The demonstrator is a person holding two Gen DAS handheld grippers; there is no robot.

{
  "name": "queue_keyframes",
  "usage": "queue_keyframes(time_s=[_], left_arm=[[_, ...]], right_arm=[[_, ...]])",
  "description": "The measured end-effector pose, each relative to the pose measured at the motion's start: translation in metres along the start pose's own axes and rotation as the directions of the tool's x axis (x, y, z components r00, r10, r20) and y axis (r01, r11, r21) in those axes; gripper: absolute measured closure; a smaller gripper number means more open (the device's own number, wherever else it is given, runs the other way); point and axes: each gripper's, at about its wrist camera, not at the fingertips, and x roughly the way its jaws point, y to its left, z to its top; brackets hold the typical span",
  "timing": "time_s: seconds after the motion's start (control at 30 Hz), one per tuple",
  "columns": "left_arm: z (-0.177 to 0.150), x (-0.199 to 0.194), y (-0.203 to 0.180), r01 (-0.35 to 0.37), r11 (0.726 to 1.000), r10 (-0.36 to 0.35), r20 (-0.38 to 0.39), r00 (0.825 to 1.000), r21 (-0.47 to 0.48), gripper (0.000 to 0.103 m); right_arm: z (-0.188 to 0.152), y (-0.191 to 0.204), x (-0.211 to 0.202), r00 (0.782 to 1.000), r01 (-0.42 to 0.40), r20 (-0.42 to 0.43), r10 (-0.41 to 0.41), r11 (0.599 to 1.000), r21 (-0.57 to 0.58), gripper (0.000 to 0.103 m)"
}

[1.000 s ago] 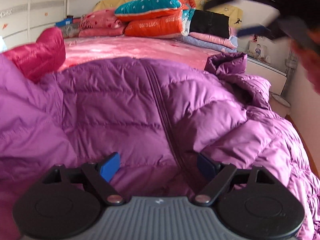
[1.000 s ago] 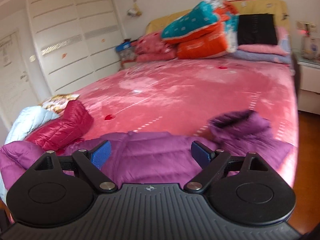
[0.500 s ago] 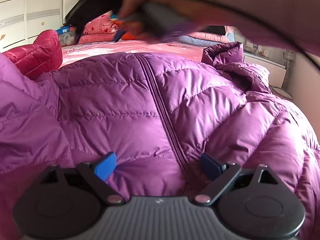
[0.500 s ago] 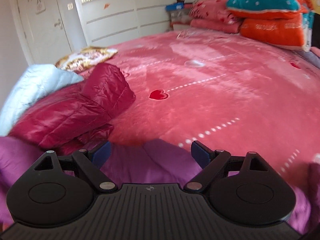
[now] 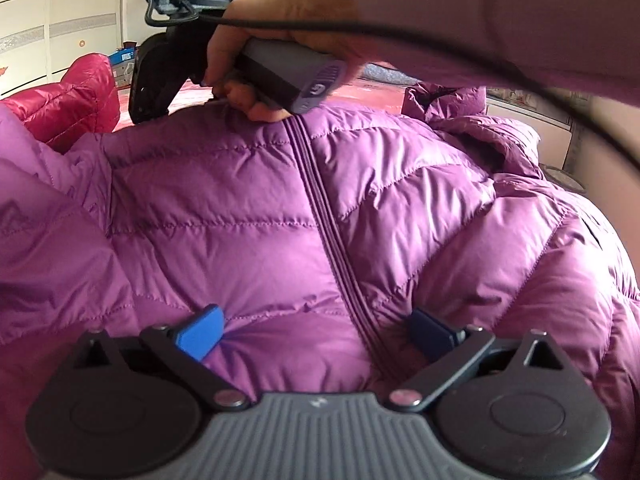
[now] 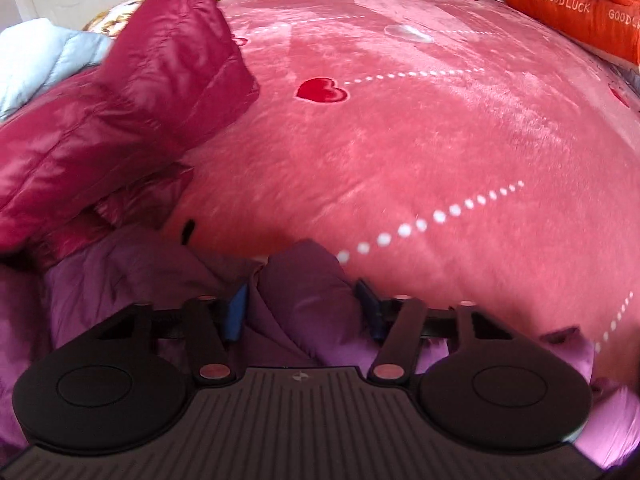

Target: Fold large clothes

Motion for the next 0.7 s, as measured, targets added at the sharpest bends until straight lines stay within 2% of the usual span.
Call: queue_keyframes(time_s=[0.03,0.2,0.27,0.33,0.4,0.47,0.57,0.63,0.67,0.7], left_arm=[[0.0,0.0,0.0,0.001,1.0,-0.001,-0.001,1.0,0.002,0.003],[0.001,0.002,0.0,0.003,1.0,-0.003,-0.007,1.0,0.007,0.001],[0.002,0.002,0.0,0.005,1.0,-0.005,-0.008,1.0,0.008,0.001],[0.004,0.003,-0.001,0.005,1.0,-0.005,-0.008,1.0,0.007,0.001],[0.005,0.004,-0.002,0.005,1.0,-0.005,-0.008,1.0,0.007,0.001],[0.006,0.004,-0.002,0.004,1.0,-0.004,-0.008,1.0,0.008,0.001],[0.006,0.004,-0.003,0.001,1.0,-0.001,-0.006,1.0,0.011,0.001],[0.006,0.004,-0.005,-0.006,1.0,0.006,0.002,1.0,0.019,0.001],[0.005,0.004,-0.005,-0.008,1.0,0.008,0.003,1.0,0.021,0.001],[0.005,0.004,-0.006,-0.009,1.0,0.009,0.004,1.0,0.022,0.001]], right_arm=[[-0.007,0.0,-0.006,1.0,-0.002,0.013,0.002,1.0,-0.008,0.051],[-0.054,0.018,-0.037,0.995,-0.002,0.099,0.005,1.0,-0.025,0.068],[-0.07,0.022,-0.049,0.986,-0.006,0.164,0.004,1.0,0.009,0.072],[-0.087,0.022,-0.065,0.969,-0.022,0.247,0.007,0.998,0.059,0.075],[-0.1,0.02,-0.081,0.944,-0.057,0.331,0.013,0.991,0.124,0.075],[-0.108,0.02,-0.098,0.905,-0.092,0.425,0.011,0.981,0.169,0.076],[-0.11,0.019,-0.128,0.821,-0.141,0.571,-0.005,0.967,0.21,0.075],[-0.105,0.016,-0.137,0.777,-0.129,0.628,-0.034,0.969,0.212,0.075],[-0.102,0.014,-0.136,0.769,-0.108,0.638,-0.053,0.972,0.211,0.075],[-0.098,0.013,-0.126,0.77,-0.103,0.636,-0.06,0.971,0.217,0.075]])
